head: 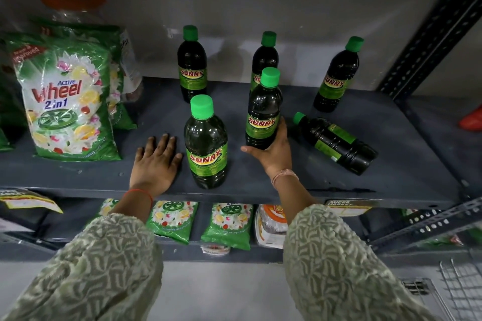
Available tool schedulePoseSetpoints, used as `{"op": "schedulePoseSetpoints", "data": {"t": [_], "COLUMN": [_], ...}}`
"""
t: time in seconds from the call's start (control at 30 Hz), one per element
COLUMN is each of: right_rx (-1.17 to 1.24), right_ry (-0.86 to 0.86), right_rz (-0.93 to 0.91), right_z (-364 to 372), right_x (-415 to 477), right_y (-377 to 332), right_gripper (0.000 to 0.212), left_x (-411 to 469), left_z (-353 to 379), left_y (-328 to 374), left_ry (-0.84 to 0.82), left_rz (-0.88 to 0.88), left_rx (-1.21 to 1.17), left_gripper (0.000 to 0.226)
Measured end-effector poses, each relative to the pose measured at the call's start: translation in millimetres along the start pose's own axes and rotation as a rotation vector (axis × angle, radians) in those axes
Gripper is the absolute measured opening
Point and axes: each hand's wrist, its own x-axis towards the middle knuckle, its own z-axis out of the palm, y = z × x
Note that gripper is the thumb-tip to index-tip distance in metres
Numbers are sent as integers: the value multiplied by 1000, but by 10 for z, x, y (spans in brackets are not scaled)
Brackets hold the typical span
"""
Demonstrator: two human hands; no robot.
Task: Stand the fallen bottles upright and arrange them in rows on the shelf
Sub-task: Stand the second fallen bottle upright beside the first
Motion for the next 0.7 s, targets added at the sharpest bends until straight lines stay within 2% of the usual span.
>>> {"op": "schedulePoseSetpoints", "data": {"t": [0.07,0.13,0.6,0.7], "right_rx": [-45,-84,-112,-102], "right_ry": [47,87,50,17], "right_rz": [5,8,6,20], "right_z": [4,9,-153,-172], "right_x": [-1,-46,-943,-967], "right_y": [-23,-44,41,28], "right_gripper": [90,77,68,74], "left_x": [-1,-6,-150,-169], "left_z": [-7,-17,-11,-19], "left_y": [7,10,91,113], "left_ry": [1,2,-9,-4], "left_rz": [3,0,60,58], "left_rx": [10,10,-76,-83], "left_gripper": [56,56,54,53]}}
